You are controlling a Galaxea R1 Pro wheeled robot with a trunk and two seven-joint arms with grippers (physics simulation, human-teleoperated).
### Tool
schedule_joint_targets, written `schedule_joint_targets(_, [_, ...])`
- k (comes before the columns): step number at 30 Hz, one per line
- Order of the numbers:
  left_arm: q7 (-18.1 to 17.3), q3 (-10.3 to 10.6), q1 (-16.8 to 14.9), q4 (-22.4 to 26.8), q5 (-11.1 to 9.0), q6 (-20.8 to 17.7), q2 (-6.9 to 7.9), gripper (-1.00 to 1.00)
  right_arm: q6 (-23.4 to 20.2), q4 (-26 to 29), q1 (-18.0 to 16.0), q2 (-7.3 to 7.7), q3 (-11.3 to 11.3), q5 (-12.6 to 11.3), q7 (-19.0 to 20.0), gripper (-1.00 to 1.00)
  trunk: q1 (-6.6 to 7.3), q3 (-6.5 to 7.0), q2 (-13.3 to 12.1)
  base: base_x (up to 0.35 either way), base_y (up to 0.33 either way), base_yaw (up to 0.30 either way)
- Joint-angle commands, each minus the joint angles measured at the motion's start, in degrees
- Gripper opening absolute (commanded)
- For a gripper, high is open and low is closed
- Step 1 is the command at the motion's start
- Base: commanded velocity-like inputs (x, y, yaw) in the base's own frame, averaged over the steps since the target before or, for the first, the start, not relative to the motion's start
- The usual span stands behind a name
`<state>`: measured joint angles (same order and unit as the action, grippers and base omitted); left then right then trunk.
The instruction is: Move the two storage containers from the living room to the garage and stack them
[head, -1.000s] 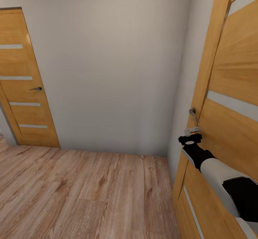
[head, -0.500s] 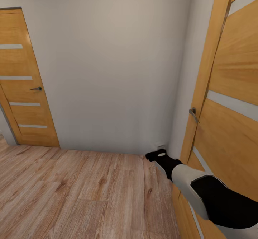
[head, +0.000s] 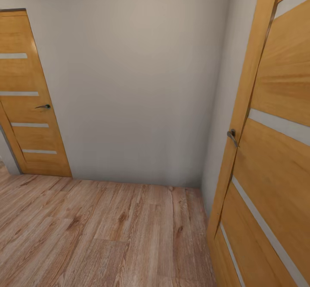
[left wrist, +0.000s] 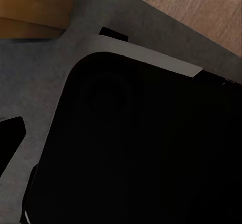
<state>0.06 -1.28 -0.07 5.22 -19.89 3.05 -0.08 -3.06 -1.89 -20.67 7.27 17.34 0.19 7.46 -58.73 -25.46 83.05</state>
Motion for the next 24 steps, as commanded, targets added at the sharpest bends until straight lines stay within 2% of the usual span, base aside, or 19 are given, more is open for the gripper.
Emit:
schedule_joint_targets(1, [0.01, -0.12, -0.01, 0.07, -0.20, 0.12, -0.01, 1.00, 1.76, -0.03, 2.33, 0.18, 0.14, -0.09, 0.19, 1.00, 0.00, -0.04, 0.03, 0.000, 0.000, 0.000])
schedule_joint_targets(3, [0.02, -0.17, -0.01, 0.15, -0.26, 0.12, -0.01, 1.00, 3.85, -0.04, 4.63, 0.15, 0.15, -0.14, 0.19, 1.00, 0.00, -0.04, 0.03, 0.000, 0.000, 0.000])
schedule_joint_targets(6, [0.08, -0.20, -0.01, 0.23, -0.30, 0.10, -0.05, 1.00, 5.75, -0.04, 6.17, -0.02, 0.13, -0.18, 0.18, 1.00, 0.00, -0.04, 0.03, 0.000, 0.000, 0.000])
schedule_joint_targets(14, [0.11, -0.22, -0.01, 0.30, -0.24, 0.11, -0.03, 1.00, 8.77, -0.04, 6.88, 0.10, -0.03, -0.64, 0.25, 1.00, 0.00, -0.04, 0.03, 0.000, 0.000, 0.000])
schedule_joint_targets(17, [0.15, -0.22, -0.01, 0.31, -0.27, 0.11, -0.06, 1.00, 10.01, -0.04, 8.16, -0.09, -0.02, -0.69, 0.26, 1.00, 0.00, -0.04, 0.03, 0.000, 0.000, 0.000])
schedule_joint_targets(24, [0.20, -0.22, -0.01, 0.31, -0.27, 0.12, -0.06, 1.00, 10.60, -0.04, 9.17, -0.18, -0.10, -0.68, 0.32, 1.00, 0.00, -0.04, 0.03, 0.000, 0.000, 0.000])
